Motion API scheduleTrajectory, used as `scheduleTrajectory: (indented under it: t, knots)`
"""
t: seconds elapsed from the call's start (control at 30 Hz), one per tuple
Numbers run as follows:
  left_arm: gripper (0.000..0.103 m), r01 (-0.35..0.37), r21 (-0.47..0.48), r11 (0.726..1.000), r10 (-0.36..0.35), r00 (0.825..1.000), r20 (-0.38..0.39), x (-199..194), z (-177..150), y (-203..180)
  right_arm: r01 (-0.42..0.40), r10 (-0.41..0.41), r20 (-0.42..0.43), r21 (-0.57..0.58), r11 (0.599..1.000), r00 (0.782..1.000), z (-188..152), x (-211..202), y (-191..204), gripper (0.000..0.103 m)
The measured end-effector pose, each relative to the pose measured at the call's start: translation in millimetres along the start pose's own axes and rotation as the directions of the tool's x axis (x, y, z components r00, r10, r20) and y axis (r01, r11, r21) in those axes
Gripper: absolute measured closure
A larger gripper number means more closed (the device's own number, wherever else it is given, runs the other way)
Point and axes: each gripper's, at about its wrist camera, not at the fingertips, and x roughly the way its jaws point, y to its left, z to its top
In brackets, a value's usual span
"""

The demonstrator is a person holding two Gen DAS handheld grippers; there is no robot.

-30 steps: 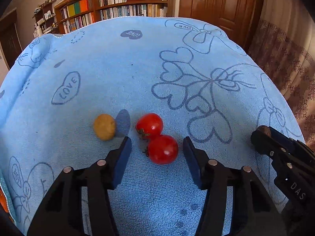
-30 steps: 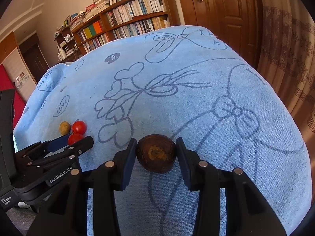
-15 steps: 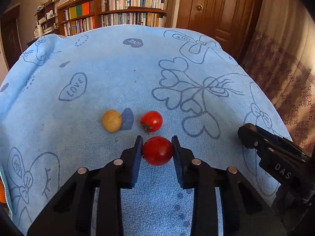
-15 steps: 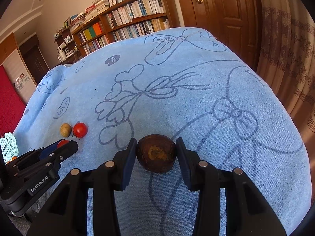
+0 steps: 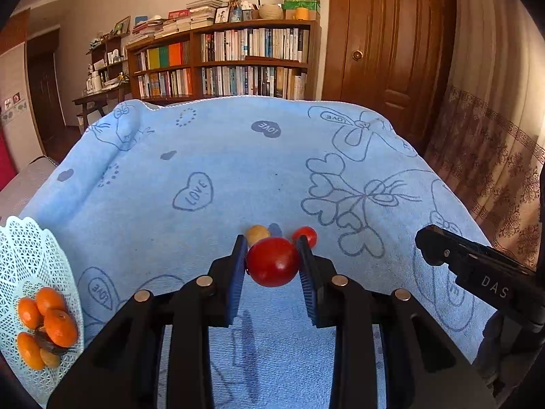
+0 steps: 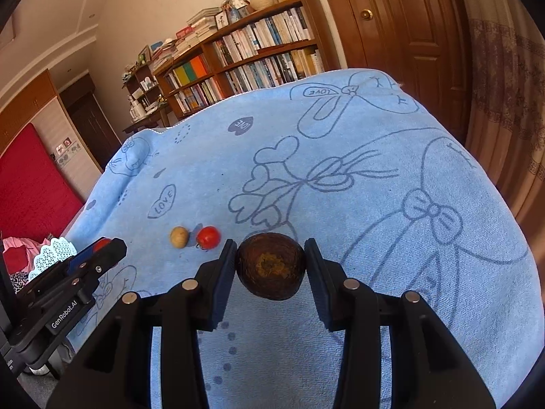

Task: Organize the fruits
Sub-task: 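Carry the red tomato into the blue basket and open the left gripper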

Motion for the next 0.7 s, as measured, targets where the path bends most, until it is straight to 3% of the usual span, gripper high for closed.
scheduleTrajectory:
  t: [0.37, 0.7]
  knots:
    - [0.072, -0.096, -0.032, 0.995, 0.098, 0.991, 0.090, -52, -1, 54, -0.053, 0.054, 0.016, -0.035, 0.998, 0.998, -10, -21, 33, 0.062]
    - [0.072, -0.245, -0.118, 0.962, 0.257, 0.960, 0.109, -86, -17, 131, -0.094, 0.094, 0.004, -0.084, 0.992, 0.996, -21, -26, 62, 0.062]
